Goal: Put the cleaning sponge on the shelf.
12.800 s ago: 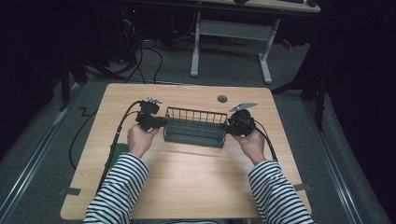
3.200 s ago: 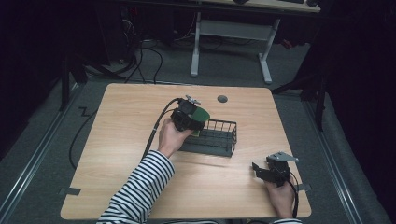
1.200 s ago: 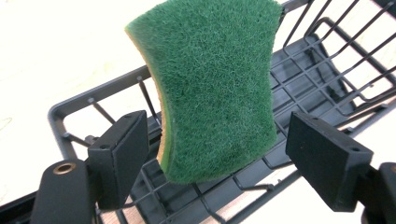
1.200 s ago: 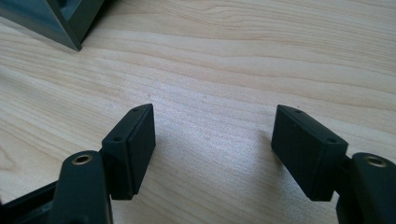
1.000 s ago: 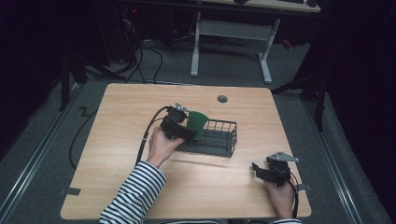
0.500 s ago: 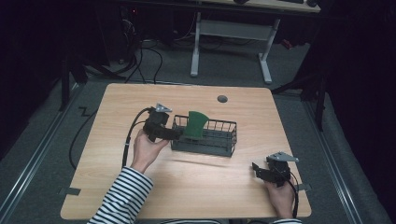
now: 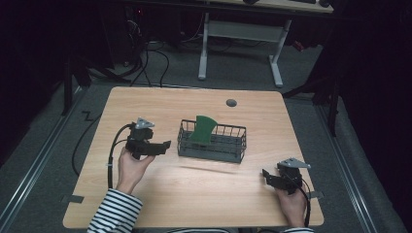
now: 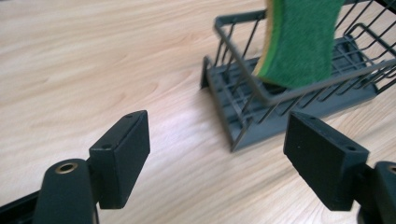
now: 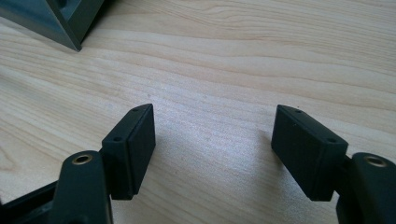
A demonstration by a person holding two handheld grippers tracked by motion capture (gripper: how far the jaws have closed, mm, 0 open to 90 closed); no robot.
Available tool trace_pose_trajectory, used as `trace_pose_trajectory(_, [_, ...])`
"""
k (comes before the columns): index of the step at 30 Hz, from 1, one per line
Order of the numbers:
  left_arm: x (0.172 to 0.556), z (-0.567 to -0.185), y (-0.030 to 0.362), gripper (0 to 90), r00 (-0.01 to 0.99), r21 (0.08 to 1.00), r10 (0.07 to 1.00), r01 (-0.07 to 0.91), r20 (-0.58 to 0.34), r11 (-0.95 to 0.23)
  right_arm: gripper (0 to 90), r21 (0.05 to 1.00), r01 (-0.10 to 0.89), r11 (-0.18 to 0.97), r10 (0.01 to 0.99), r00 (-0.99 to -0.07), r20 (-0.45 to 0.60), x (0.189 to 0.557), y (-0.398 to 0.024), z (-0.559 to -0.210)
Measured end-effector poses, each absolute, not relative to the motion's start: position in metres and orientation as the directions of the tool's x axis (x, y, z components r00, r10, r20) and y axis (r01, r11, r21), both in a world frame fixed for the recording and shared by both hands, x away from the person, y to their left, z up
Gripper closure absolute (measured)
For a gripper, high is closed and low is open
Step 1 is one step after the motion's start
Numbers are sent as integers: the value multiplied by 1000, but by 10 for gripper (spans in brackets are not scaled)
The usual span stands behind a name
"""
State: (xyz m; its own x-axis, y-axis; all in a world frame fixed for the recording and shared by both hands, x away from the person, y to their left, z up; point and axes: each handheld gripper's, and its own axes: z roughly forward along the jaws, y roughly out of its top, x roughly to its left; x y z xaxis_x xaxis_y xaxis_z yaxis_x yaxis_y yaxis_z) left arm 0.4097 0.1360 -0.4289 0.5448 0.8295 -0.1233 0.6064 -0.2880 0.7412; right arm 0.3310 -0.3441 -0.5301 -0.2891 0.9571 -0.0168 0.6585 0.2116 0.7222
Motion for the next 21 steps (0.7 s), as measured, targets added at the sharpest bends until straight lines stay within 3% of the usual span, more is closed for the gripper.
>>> trace_pose_trajectory(12, [386, -454, 175, 234, 466, 739, 865, 646, -184, -190, 304, 722, 659, 210, 958, -288, -16, 331, -344, -530])
trace_pose_trajectory(21, [371, -496, 196, 234, 390, 719, 891, 686, -231, -114, 304, 722, 660, 210, 958, -287, -17, 331, -344, -530])
